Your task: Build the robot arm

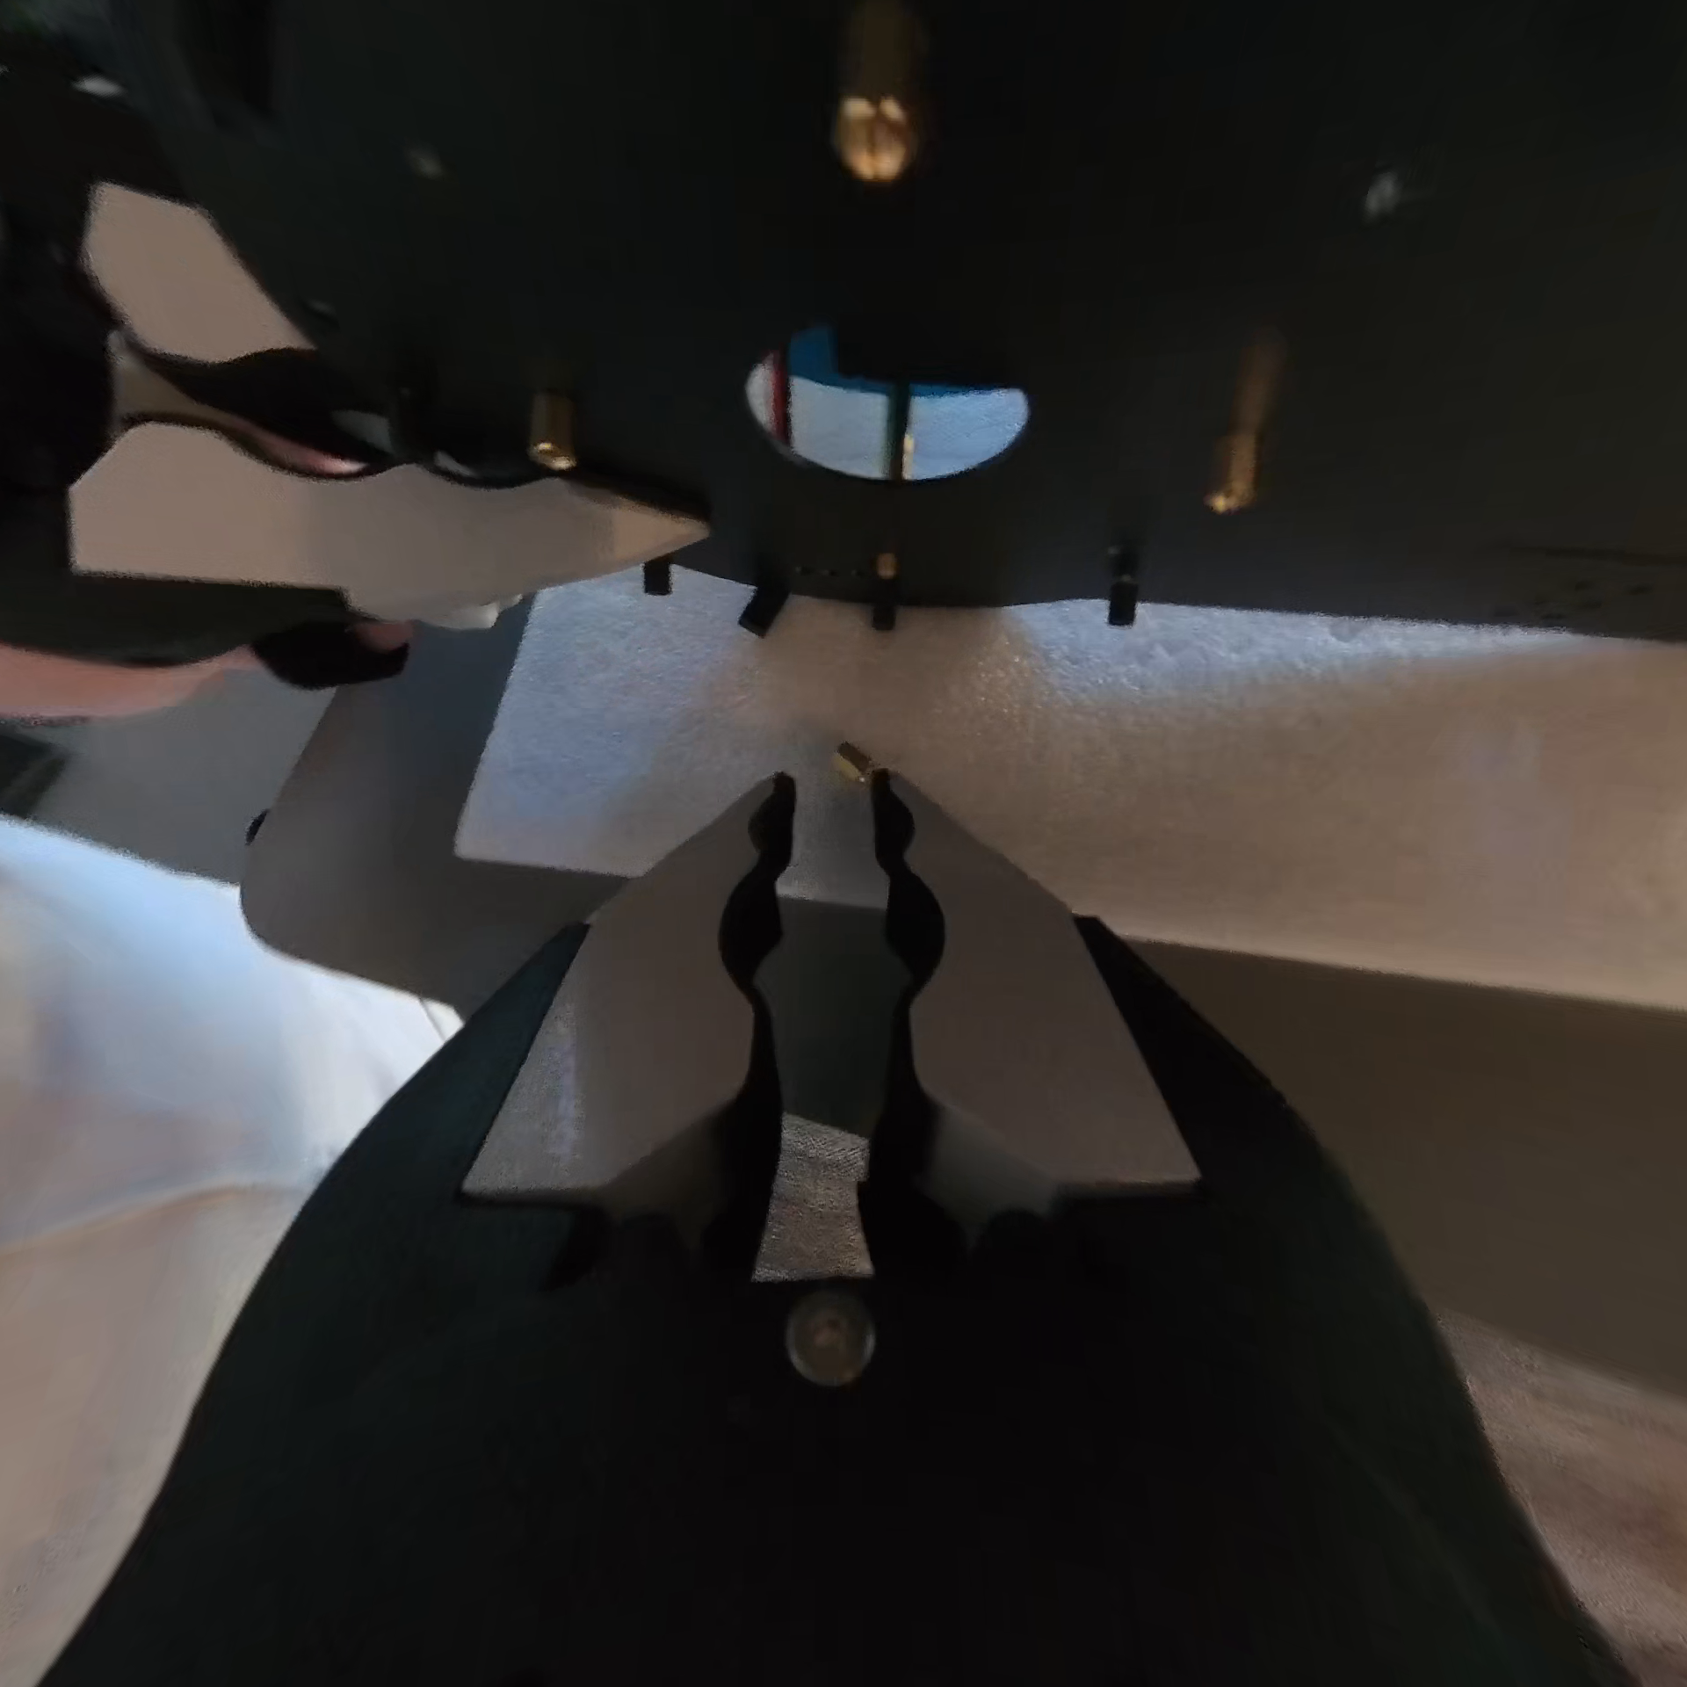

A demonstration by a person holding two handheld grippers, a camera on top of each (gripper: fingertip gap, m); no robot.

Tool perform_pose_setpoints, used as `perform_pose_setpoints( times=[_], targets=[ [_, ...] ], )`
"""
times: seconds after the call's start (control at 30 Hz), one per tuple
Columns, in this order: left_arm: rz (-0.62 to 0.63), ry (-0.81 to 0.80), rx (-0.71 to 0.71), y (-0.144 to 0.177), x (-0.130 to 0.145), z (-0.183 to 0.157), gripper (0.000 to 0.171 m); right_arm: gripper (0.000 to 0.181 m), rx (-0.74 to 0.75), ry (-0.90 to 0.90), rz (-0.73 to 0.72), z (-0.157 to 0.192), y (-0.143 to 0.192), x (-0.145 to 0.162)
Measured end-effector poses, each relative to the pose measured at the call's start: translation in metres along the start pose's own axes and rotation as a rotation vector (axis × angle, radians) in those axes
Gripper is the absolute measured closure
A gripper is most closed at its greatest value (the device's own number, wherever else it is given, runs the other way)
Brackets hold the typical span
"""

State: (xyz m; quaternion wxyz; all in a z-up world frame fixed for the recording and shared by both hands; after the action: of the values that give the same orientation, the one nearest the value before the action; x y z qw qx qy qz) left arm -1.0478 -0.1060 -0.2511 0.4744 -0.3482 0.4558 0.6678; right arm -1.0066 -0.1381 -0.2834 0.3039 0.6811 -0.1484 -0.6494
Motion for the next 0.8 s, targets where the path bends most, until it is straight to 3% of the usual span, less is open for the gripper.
perform_pose_setpoints(
  times=[0.17, 0.3, 0.53, 0.8],
  targets=[
    [0.005, -0.010, -0.006, 0.000, 0.000, 0.000, 0.171, 0.166, -0.146, 0.418, -0.111, -0.005, 0.004, -0.007],
    [0.008, -0.018, -0.010, 0.000, 0.000, 0.000, 0.171, 0.166, -0.266, 0.444, -0.095, -0.007, -0.003, -0.001],
    [0.015, -0.021, -0.011, 0.000, 0.000, 0.000, 0.171, 0.169, -0.347, 0.489, -0.068, -0.003, -0.008, 0.000],
    [0.019, -0.019, -0.007, 0.000, 0.000, 0.000, 0.171, 0.170, -0.251, 0.691, 0.044, -0.001, -0.009, -0.001]
  ],
)
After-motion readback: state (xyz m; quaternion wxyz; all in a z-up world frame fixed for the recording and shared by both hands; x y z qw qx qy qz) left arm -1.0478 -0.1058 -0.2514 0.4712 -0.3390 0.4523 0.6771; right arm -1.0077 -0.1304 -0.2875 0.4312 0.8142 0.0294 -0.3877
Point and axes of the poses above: each gripper's, where its closed fingertips meet, y back along the fingers, x out of its underside, z = x × y across the jaws, the point moved 1 cm from there along y, back along the fingers, and after that the axes turned 6 degrees about x, right-handed, at the moved point
